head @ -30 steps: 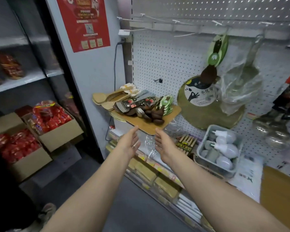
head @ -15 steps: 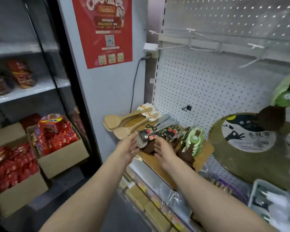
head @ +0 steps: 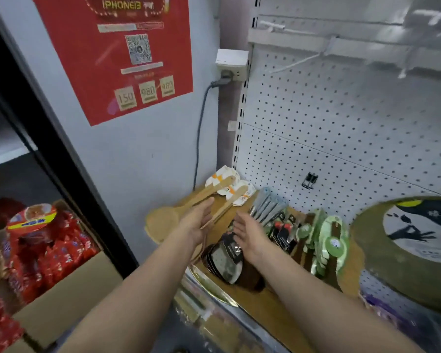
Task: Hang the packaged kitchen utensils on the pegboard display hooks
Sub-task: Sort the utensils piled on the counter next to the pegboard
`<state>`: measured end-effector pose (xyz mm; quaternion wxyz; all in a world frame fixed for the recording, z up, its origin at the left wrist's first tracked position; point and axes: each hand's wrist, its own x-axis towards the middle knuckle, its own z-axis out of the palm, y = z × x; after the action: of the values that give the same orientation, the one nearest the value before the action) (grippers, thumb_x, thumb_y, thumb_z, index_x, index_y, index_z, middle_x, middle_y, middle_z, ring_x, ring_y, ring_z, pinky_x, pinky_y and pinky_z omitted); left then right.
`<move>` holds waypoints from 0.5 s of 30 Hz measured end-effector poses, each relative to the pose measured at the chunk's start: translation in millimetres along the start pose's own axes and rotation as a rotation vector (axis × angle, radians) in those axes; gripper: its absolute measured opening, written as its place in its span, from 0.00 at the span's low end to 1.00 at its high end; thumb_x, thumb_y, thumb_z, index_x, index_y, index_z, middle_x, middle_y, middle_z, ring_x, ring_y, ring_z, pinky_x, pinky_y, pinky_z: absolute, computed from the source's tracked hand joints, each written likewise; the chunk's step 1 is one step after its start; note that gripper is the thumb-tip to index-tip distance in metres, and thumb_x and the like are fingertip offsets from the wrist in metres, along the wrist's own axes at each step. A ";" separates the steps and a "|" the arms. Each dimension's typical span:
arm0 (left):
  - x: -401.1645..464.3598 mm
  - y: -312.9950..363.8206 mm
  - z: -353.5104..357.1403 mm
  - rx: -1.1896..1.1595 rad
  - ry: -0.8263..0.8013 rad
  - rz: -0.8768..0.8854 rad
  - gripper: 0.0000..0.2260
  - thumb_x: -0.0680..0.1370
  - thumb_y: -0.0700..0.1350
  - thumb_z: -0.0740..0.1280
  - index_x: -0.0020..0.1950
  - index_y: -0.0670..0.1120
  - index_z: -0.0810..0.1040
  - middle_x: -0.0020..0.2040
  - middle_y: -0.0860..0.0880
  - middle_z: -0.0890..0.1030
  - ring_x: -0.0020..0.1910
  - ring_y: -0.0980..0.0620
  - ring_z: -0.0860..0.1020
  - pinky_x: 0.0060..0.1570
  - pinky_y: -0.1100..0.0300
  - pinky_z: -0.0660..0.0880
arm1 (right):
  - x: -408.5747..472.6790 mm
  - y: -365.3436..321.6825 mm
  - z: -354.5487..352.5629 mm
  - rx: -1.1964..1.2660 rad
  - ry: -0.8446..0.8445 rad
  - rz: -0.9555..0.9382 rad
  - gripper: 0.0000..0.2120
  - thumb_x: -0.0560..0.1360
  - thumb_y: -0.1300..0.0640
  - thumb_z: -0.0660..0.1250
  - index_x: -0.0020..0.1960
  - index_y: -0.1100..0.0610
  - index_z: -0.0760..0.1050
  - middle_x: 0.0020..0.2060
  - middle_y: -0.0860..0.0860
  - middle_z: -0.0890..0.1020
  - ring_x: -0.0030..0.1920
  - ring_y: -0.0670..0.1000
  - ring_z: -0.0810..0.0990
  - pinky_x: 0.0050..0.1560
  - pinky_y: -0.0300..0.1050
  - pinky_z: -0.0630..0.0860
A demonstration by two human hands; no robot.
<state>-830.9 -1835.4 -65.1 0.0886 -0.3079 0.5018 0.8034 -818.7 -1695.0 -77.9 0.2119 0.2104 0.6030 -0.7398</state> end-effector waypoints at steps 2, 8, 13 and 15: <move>24.4 14.5 4.8 0.060 -0.074 -0.048 0.14 0.79 0.46 0.70 0.64 0.47 0.75 0.67 0.46 0.74 0.66 0.49 0.72 0.57 0.55 0.73 | 17.6 -3.4 14.4 0.037 0.047 -0.007 0.24 0.81 0.47 0.66 0.73 0.57 0.71 0.67 0.55 0.77 0.68 0.55 0.74 0.73 0.52 0.68; 97.8 43.5 -0.1 0.229 -0.212 -0.201 0.05 0.79 0.46 0.71 0.53 0.47 0.80 0.49 0.49 0.86 0.43 0.52 0.82 0.36 0.60 0.77 | 46.9 -14.3 53.8 0.122 0.169 0.056 0.12 0.84 0.48 0.60 0.58 0.54 0.77 0.50 0.50 0.81 0.51 0.49 0.78 0.47 0.42 0.75; 138.8 46.2 -1.1 0.410 -0.347 -0.262 0.14 0.77 0.50 0.73 0.59 0.44 0.83 0.44 0.50 0.87 0.45 0.52 0.85 0.38 0.61 0.78 | 68.6 -10.6 78.0 0.273 0.213 0.119 0.16 0.85 0.46 0.58 0.56 0.57 0.78 0.51 0.52 0.81 0.49 0.48 0.77 0.42 0.41 0.71; 151.7 41.8 -2.4 0.449 -0.363 -0.272 0.19 0.74 0.53 0.75 0.62 0.46 0.82 0.52 0.49 0.86 0.51 0.51 0.84 0.45 0.58 0.77 | 79.4 -4.6 85.6 0.294 0.230 0.119 0.22 0.84 0.44 0.58 0.65 0.60 0.76 0.57 0.54 0.81 0.53 0.50 0.77 0.43 0.42 0.71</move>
<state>-969.3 -1882.8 -122.9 0.3489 -0.1965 0.5970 0.6952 -891.3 -1782.9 -103.5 0.1522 0.3574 0.4951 -0.7771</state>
